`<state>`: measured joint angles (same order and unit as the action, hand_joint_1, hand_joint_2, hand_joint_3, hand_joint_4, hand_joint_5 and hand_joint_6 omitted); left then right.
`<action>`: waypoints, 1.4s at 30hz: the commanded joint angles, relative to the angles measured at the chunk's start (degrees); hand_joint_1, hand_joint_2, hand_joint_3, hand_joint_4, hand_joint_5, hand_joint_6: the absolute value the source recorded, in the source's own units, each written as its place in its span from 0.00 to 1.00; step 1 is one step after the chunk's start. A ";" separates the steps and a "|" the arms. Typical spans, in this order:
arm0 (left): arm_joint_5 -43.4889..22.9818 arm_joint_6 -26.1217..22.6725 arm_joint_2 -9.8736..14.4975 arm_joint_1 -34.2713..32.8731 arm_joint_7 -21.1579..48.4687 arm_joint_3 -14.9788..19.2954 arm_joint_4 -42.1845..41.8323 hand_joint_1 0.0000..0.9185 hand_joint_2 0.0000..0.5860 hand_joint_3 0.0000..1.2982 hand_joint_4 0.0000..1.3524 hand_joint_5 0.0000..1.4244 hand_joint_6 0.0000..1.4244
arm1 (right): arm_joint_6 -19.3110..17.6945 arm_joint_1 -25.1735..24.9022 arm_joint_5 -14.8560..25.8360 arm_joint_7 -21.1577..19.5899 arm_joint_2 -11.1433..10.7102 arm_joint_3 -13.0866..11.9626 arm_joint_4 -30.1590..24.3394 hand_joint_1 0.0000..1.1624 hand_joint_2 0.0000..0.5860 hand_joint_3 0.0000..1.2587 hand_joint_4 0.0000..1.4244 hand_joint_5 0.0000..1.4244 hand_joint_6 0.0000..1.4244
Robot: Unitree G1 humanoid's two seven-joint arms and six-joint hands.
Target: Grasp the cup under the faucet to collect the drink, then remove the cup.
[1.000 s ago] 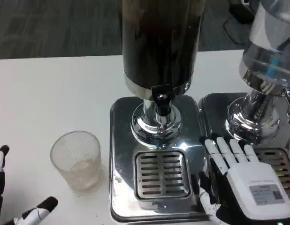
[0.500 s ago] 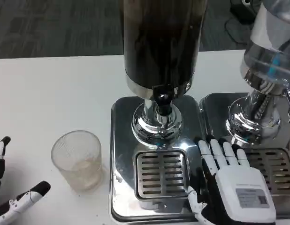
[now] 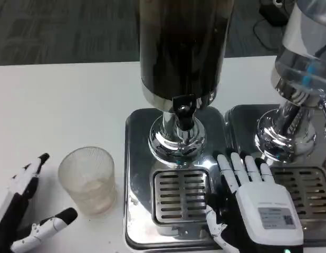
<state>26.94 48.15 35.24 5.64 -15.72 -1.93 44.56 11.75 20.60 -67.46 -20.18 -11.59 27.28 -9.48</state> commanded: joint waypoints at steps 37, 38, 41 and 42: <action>2.35 6.51 -4.61 -10.99 -6.66 -6.65 10.22 0.22 0.08 0.00 0.00 0.03 0.00 | 2.52 -0.36 1.56 1.21 0.13 0.12 -1.24 0.20 0.94 0.08 0.00 0.00 0.00; 2.11 6.81 -4.86 -11.13 -6.52 -6.67 10.67 0.22 0.08 0.00 0.00 0.03 0.00 | 2.57 -0.31 1.67 1.39 0.09 0.04 -1.38 0.20 0.93 0.08 0.00 0.00 0.00; 1.40 7.78 -5.76 -11.30 -6.40 -6.58 11.67 0.25 0.09 0.00 0.00 0.04 0.00 | 2.67 0.11 1.81 1.82 -0.07 -0.15 -2.10 0.20 0.93 0.09 0.00 0.00 0.00; 1.15 8.08 -6.12 -11.31 -6.39 -6.55 11.96 0.25 0.09 0.00 0.00 0.05 0.00 | 2.82 0.27 1.47 2.00 -0.18 -0.11 -2.52 0.20 0.93 0.10 0.00 0.00 0.00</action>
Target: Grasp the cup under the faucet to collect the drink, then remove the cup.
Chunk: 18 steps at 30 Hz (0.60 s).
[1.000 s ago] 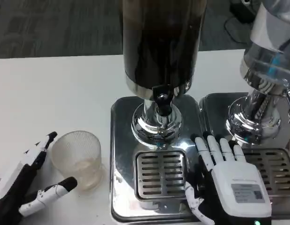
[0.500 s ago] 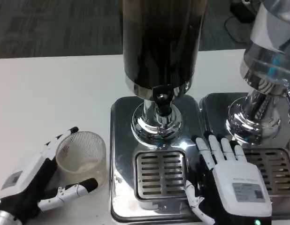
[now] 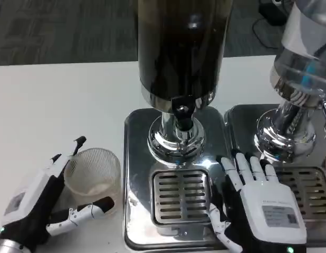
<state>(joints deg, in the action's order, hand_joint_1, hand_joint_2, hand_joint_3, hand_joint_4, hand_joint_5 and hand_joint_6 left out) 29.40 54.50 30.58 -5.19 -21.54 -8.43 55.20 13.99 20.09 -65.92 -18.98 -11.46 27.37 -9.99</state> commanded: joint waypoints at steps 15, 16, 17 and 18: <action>-1.29 3.43 -5.06 -2.29 -2.47 -0.69 4.54 0.27 0.10 0.00 0.00 0.08 0.01 | 1.14 2.30 -0.33 3.00 -1.36 -1.25 -5.18 0.21 0.92 0.11 0.00 0.00 0.00; -1.21 3.41 -5.21 -2.32 -2.55 -0.77 4.54 0.27 0.10 0.00 0.00 0.09 0.01 | 1.04 2.34 -0.17 3.15 -1.48 -1.39 -5.31 0.21 0.92 0.11 0.00 0.00 0.00; -1.21 3.42 -5.36 -2.35 -2.53 -0.84 4.57 0.27 0.10 0.00 0.00 0.09 0.01 | 0.93 2.37 -0.11 3.05 -1.54 -1.49 -5.42 0.21 0.92 0.11 0.00 0.00 0.00; -1.19 3.45 -5.42 -2.40 -2.56 -0.94 4.61 0.27 0.10 0.00 0.00 0.09 0.01 | 0.91 2.31 -0.18 3.11 -1.58 -1.51 -5.51 0.21 0.91 0.12 0.00 0.00 0.00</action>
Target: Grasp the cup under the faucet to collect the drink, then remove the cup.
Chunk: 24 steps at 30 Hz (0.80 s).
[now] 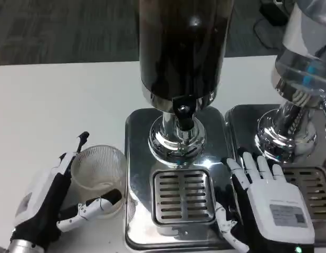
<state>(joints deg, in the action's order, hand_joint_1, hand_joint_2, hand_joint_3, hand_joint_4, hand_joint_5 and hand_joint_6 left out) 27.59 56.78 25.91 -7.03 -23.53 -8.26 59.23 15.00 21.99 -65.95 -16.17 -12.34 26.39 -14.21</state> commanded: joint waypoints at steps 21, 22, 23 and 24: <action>3.23 1.69 -0.02 -0.23 -6.11 -2.58 0.02 0.57 0.18 0.10 0.10 0.26 0.19 | -1.46 -0.39 1.62 -0.34 -1.05 -1.16 0.03 0.20 0.89 0.13 0.00 0.00 0.00; 3.60 1.71 -0.02 -0.11 -6.93 -2.54 -0.12 0.58 0.20 0.12 0.11 0.27 0.20 | -1.48 -0.40 1.61 -0.24 -1.12 -1.19 -0.02 0.20 0.89 0.13 0.00 0.00 0.00; 3.99 1.72 -0.02 0.07 -7.96 -2.48 -0.34 0.58 0.20 0.14 0.13 0.29 0.22 | -1.50 -0.42 1.62 -0.15 -1.19 -1.21 -0.05 0.20 0.89 0.14 0.00 0.00 0.00; 4.27 1.70 -0.02 0.14 -8.66 -2.50 -0.45 0.59 0.21 0.15 0.14 0.30 0.23 | -1.53 -0.47 1.59 -0.18 -1.24 -1.23 -0.05 0.20 0.89 0.14 0.00 0.00 0.00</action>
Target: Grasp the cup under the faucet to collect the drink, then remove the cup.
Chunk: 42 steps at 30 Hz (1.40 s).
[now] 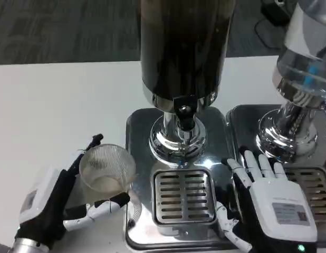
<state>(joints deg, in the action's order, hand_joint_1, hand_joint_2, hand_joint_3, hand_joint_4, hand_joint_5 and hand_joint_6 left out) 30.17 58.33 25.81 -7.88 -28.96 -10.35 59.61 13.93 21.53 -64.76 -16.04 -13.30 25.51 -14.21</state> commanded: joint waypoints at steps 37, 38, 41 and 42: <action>10.79 -0.70 0.80 0.61 -21.18 -2.66 -4.82 0.51 0.31 0.32 0.29 0.48 0.44 | -0.58 -0.25 0.82 -1.16 -0.83 -1.41 -0.23 0.19 0.89 0.14 0.00 0.00 0.00; 10.76 -0.67 0.80 0.64 -21.23 -2.61 -4.95 0.51 0.31 0.32 0.29 0.48 0.44 | -0.49 -0.09 0.84 -1.23 -0.75 -1.47 -0.30 0.19 0.89 0.14 0.00 0.00 0.00; 10.46 0.17 0.86 0.51 -20.97 -2.39 -5.93 0.51 0.31 0.32 0.29 0.48 0.43 | -0.35 0.24 0.60 -1.55 -0.73 -1.54 -0.59 0.19 0.89 0.14 0.00 0.00 0.00; 10.35 0.40 0.84 0.42 -20.80 -2.36 -6.20 0.51 0.31 0.32 0.29 0.48 0.43 | -0.37 0.40 0.60 -1.73 -0.72 -1.58 -0.68 0.19 0.89 0.14 0.00 0.00 0.00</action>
<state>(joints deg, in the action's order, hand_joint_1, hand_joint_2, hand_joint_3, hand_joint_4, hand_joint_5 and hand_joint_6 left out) 41.29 57.05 26.24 -6.80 -48.15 -13.13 55.29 13.65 21.27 -63.78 -16.70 -14.00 24.25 -14.13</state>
